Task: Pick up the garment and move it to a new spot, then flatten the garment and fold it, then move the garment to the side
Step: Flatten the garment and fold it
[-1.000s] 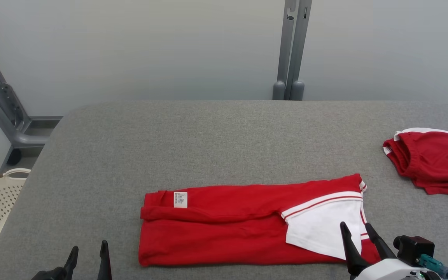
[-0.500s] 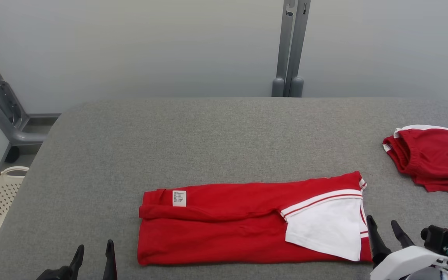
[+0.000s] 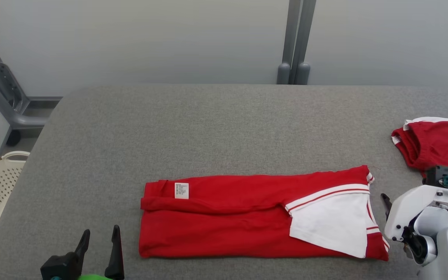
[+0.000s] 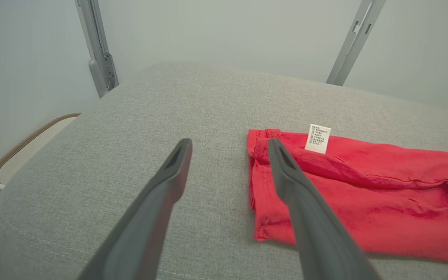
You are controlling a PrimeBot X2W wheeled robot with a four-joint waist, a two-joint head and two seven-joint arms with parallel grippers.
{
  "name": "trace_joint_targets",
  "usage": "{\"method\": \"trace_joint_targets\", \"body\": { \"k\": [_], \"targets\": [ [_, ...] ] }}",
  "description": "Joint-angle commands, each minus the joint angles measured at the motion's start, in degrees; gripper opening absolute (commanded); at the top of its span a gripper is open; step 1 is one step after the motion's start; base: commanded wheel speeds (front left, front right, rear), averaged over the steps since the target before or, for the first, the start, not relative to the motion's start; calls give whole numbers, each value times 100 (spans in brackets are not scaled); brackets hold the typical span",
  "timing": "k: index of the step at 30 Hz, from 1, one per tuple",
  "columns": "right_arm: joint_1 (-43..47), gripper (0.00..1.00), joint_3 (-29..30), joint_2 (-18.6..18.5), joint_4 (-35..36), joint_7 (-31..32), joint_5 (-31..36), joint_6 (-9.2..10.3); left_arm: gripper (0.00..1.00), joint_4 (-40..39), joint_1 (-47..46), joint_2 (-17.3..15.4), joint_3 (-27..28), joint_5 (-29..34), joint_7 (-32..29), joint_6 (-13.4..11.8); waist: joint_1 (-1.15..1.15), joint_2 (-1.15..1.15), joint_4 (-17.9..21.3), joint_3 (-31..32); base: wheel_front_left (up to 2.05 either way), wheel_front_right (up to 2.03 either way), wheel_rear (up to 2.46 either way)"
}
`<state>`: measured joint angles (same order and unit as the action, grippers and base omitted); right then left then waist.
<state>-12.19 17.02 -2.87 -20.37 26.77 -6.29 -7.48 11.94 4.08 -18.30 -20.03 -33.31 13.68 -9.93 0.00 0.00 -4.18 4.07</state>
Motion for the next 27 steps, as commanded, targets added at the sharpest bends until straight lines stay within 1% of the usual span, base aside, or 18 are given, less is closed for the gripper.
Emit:
{"method": "trace_joint_targets", "body": {
  "k": [1,4,7,14,17,27],
  "targets": [
    [-143,100,8,-7,-136,245,139,-1,100,1,-106,16,-8,20,16,12,0,0,-106,-116,0,0,0],
    [-303,100,-59,-10,-335,595,308,-1,100,21,-154,22,-43,31,10,36,0,0,-190,-202,0,0,0],
    [-365,100,-104,-12,-482,769,479,-1,100,31,-187,28,-69,40,10,43,0,0,-266,-281,0,0,0],
    [-457,100,40,-12,-664,748,748,0,100,15,-308,38,-113,63,18,74,0,0,-390,-499,0,0,0],
    [-501,100,98,-11,-794,693,616,0,100,20,-387,40,-126,71,25,98,0,0,-427,-600,0,0,0],
    [-644,100,123,-1,-1236,591,660,-1,100,94,-595,53,-207,81,10,159,0,0,-518,-828,0,0,0]
  ]
}}
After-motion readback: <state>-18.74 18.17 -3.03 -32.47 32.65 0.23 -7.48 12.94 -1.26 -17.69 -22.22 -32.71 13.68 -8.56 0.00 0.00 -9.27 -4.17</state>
